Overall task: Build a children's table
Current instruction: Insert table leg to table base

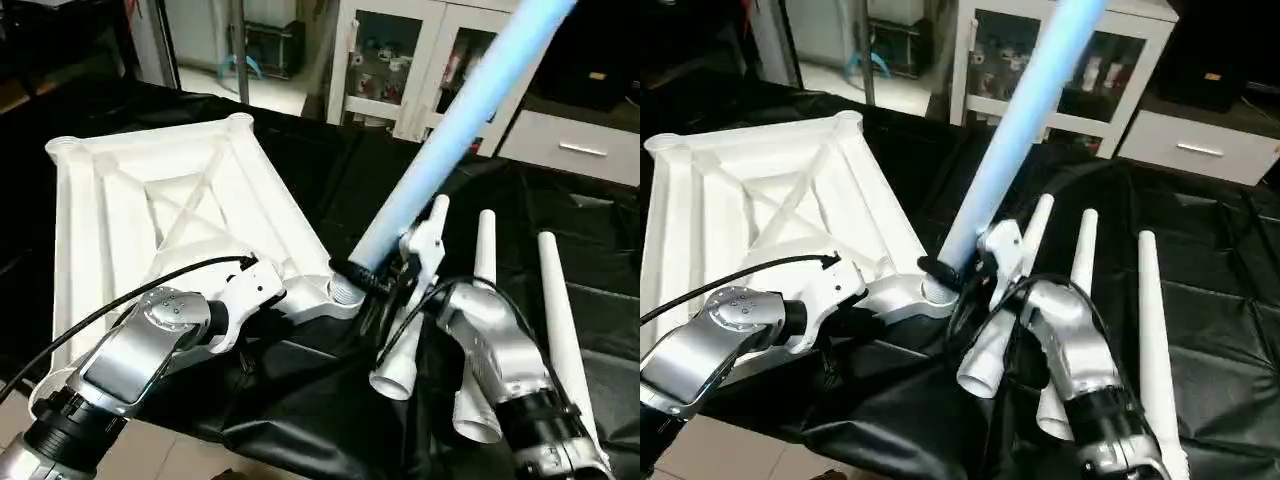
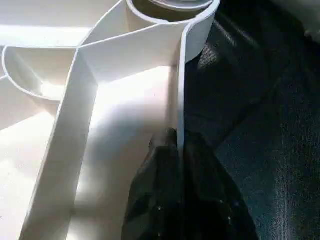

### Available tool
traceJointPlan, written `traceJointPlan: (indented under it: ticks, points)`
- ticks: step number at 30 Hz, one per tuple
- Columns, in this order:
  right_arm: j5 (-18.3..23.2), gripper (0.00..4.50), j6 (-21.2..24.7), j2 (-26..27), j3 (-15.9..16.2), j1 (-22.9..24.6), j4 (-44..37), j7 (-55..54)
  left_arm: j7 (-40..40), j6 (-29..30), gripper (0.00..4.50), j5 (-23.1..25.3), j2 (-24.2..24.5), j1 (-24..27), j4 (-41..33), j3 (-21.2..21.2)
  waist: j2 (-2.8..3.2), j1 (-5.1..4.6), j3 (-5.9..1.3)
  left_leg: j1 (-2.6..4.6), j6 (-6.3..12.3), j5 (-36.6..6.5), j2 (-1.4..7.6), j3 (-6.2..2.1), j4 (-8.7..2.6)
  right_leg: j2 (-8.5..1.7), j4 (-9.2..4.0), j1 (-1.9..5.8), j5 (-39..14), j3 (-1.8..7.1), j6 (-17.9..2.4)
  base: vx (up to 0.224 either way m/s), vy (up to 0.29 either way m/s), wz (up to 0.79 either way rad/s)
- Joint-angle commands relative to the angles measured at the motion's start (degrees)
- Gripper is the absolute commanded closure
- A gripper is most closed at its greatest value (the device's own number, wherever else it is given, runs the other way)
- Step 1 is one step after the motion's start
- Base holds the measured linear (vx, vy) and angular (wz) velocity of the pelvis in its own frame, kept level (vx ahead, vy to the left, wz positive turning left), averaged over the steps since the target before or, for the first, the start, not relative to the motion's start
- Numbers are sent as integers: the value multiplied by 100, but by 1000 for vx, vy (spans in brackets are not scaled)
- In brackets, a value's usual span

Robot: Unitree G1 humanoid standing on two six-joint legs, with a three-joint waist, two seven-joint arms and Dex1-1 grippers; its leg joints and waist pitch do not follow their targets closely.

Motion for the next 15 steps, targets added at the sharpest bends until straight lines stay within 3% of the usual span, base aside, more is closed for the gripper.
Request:
traceJointPlan:
  ticks: [1,7,15]
  points:
    - [-233,262,147,-185,65,193,59,-28,57,-12,450,69,48,39,167,37,75,7,-334,-4,24,-1146,179,-60,-473,-412,-473,293,-1711,269,-886,0,0,0]
    - [-349,262,283,-271,248,148,39,70,36,-5,450,80,66,44,168,41,78,11,-337,-5,46,-1109,179,-59,-472,-404,-465,292,-1612,270,-909,0,0,0]
    - [-588,262,938,-578,880,-211,45,726,10,44,450,87,60,54,140,36,79,9,-338,-4,44,-1150,183,-66,-475,-409,-465,299,-1659,267,-910,0,0,0]
